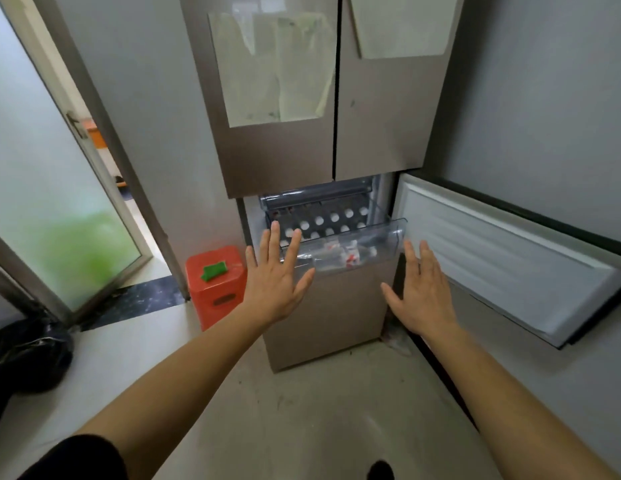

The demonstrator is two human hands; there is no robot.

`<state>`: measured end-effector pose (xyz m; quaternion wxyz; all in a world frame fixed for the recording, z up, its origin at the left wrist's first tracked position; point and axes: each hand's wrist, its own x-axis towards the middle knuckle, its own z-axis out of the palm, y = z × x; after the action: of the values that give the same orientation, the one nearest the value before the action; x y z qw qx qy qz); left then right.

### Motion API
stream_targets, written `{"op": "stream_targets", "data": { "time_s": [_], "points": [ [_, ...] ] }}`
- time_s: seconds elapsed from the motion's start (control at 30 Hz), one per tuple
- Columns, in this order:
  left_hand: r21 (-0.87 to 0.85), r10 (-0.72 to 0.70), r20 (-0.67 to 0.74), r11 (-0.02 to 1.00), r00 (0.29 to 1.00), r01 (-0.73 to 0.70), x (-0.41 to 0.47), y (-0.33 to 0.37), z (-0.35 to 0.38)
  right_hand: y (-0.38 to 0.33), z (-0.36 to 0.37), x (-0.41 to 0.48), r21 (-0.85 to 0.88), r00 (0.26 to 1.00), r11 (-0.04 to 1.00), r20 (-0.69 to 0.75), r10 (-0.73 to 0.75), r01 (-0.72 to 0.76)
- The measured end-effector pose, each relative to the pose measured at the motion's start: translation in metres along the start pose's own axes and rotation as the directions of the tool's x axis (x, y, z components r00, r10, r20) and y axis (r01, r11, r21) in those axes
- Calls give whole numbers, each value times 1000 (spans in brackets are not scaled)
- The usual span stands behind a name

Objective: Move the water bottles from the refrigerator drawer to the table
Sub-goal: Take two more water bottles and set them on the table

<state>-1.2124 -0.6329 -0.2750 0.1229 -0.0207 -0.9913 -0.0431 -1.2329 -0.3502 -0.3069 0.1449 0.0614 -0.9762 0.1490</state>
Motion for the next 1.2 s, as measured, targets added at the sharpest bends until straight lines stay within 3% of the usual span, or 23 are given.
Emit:
{"op": "stream_targets", "data": {
  "time_s": [0.23, 0.4, 0.57, 0.73, 0.83, 0.93, 1.1, 1.2],
  "points": [
    [70, -14, 76, 997, 997, 9, 131, 20, 32, 55, 34, 145, 131, 996, 991, 90, -28, 16],
    [42, -87, 136, 996, 987, 82, 194, 22, 50, 61, 50, 236, 103, 980, 993, 185, -80, 61],
    [14, -129, 241, 991, 962, 130, 241, 12, 89, 61, 84, 287, 48, 915, 975, 340, -218, 215],
    [-16, -66, 417, 997, 907, 80, 291, -3, 146, 68, 115, 325, 31, 852, 982, 492, -179, 188],
    [-42, -16, 534, 998, 846, 46, 320, -9, 181, 71, 136, 347, 39, 769, 992, 628, -120, 123],
    [-111, -4, 656, 989, 755, 102, 338, -11, 212, 71, 154, 363, 43, 667, 998, 743, -60, 41],
    [-140, 48, 717, 987, 696, 76, 359, -22, 257, 64, 191, 392, -87, 436, 996, 896, 82, -8],
    [-112, 52, 763, 992, 645, 53, 362, -22, 272, 58, 208, 405, -121, 388, 992, 914, 118, -15]
  ]
}}
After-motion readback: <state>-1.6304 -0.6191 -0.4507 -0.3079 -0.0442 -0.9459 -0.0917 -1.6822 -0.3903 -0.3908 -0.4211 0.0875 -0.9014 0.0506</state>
